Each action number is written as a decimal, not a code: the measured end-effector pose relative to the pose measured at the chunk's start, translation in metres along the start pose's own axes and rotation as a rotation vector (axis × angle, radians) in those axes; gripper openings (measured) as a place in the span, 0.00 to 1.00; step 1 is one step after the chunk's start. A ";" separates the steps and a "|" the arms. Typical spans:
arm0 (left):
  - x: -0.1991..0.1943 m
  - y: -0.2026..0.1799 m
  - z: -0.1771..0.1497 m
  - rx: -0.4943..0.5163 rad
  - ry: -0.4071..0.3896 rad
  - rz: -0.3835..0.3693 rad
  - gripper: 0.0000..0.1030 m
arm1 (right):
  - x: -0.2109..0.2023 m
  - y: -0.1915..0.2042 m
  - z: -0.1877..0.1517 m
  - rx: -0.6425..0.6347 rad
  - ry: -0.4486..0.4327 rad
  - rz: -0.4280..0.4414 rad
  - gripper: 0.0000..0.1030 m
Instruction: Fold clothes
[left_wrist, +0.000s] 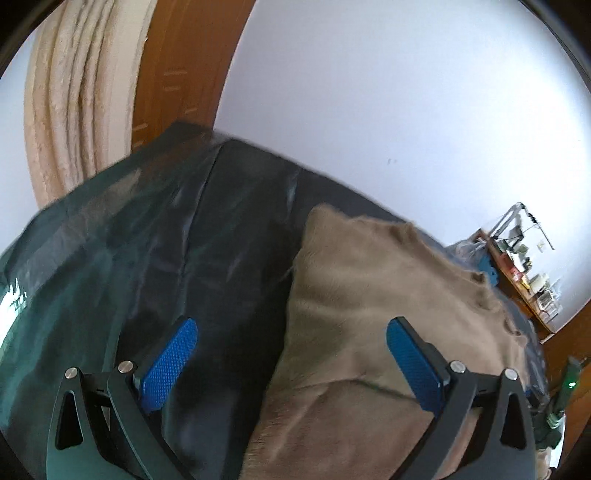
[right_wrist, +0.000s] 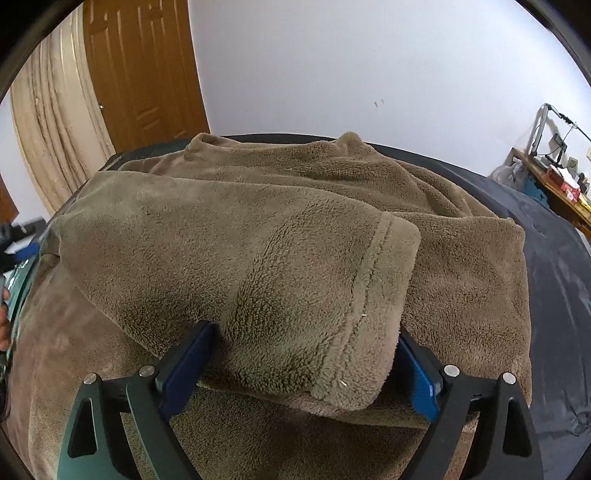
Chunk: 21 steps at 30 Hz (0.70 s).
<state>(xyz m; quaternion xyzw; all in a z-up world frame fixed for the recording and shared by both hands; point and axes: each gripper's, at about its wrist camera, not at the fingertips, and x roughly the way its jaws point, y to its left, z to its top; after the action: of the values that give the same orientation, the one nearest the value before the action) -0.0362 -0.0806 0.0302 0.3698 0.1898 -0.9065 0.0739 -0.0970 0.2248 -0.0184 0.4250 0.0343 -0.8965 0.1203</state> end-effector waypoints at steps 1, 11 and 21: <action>-0.003 -0.005 0.004 0.009 -0.008 0.006 1.00 | -0.001 0.000 0.000 0.001 0.000 0.001 0.91; 0.056 -0.032 -0.021 0.220 0.117 0.293 1.00 | -0.024 -0.053 -0.008 0.253 -0.114 -0.134 0.91; 0.040 -0.048 -0.007 0.264 0.064 0.293 1.00 | -0.047 -0.042 -0.009 0.215 -0.246 -0.152 0.91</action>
<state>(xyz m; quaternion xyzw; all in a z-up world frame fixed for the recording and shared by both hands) -0.0733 -0.0339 0.0121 0.4288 0.0159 -0.8908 0.1499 -0.0717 0.2756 0.0100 0.3187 -0.0448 -0.9468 0.0092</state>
